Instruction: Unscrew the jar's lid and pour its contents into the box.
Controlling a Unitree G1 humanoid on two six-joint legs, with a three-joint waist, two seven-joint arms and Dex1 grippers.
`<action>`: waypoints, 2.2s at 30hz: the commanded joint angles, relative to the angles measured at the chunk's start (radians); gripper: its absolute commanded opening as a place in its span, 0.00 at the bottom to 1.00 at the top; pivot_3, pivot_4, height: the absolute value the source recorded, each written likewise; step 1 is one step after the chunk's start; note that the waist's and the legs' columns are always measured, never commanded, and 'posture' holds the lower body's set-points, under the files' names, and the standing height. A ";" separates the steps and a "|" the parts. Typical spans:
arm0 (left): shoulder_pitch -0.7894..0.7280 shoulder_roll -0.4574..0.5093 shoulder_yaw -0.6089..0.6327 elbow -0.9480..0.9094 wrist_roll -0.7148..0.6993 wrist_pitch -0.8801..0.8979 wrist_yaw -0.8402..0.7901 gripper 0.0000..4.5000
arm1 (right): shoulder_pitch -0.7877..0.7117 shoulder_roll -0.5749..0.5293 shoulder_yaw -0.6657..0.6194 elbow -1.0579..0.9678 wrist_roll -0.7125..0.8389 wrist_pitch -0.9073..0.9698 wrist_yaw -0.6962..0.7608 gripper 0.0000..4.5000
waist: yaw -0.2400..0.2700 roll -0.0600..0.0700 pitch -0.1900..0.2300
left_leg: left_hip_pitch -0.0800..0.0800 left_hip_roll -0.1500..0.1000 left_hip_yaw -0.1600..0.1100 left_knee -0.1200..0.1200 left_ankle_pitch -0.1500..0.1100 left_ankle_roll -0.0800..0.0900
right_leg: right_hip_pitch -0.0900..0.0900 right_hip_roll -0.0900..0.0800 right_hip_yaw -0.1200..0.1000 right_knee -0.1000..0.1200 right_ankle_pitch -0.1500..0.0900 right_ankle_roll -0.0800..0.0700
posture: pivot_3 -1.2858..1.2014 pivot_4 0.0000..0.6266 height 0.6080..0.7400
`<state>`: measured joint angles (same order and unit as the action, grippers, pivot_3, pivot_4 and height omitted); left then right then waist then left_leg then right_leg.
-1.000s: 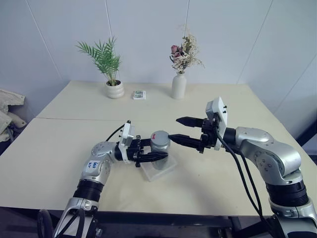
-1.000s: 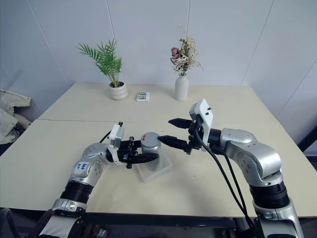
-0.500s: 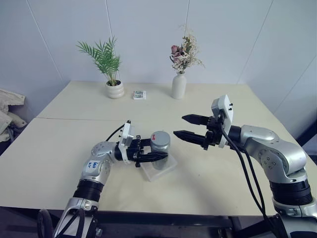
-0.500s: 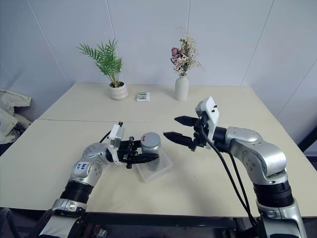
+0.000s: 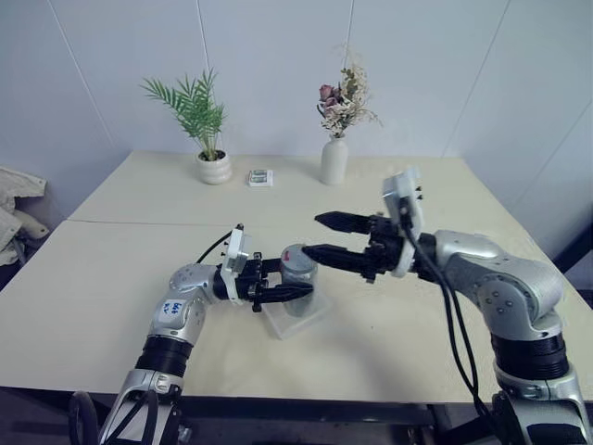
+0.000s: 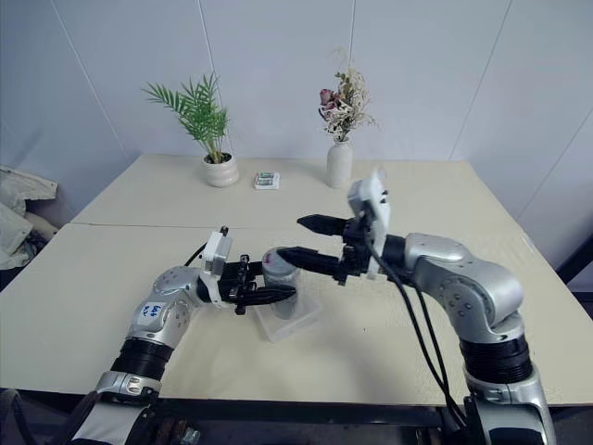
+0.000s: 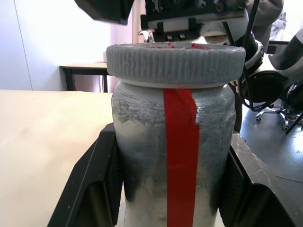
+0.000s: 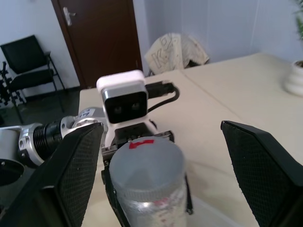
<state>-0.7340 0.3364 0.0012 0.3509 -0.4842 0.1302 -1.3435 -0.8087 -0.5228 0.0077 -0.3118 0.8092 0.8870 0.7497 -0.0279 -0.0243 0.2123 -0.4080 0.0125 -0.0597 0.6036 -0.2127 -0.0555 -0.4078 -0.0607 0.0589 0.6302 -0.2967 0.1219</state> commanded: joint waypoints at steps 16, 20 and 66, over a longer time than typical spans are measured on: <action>-0.014 0.003 0.004 -0.041 -0.011 0.003 0.000 0.47 | -0.045 0.064 0.081 0.002 -0.069 0.004 -0.017 0.93 | -0.001 0.000 0.000 | -0.001 0.000 0.000 0.000 0.000 0.000 | -0.001 0.000 0.000 0.000 0.000 0.000 | 0.52 0.24 1.00; -0.014 0.004 0.005 -0.039 -0.011 0.003 0.000 0.47 | -0.040 0.067 0.086 0.009 -0.079 0.002 -0.012 0.93 | 0.000 0.000 0.000 | -0.001 0.000 0.000 0.000 0.000 0.000 | -0.001 0.000 0.000 0.000 0.000 0.000 | 0.52 0.24 1.00; 0.077 0.120 0.103 -0.170 -0.056 0.065 0.069 0.47 | 0.259 -0.145 -0.242 0.191 -0.227 -0.337 -0.096 0.57 | 0.001 0.001 0.000 | -0.003 0.000 0.002 0.000 -0.001 0.002 | -0.002 0.000 0.001 -0.002 0.000 0.000 | 0.52 0.24 1.00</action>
<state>-0.6572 0.4467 0.0735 0.2373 -0.5065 0.1846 -1.2968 -0.5825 -0.6530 -0.2042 -0.1541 0.6356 0.6411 0.6276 -0.0264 -0.0236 0.2128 -0.4105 0.0124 -0.0576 0.6037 -0.2138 -0.0536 -0.4097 -0.0611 0.0597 0.6281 -0.2966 0.1223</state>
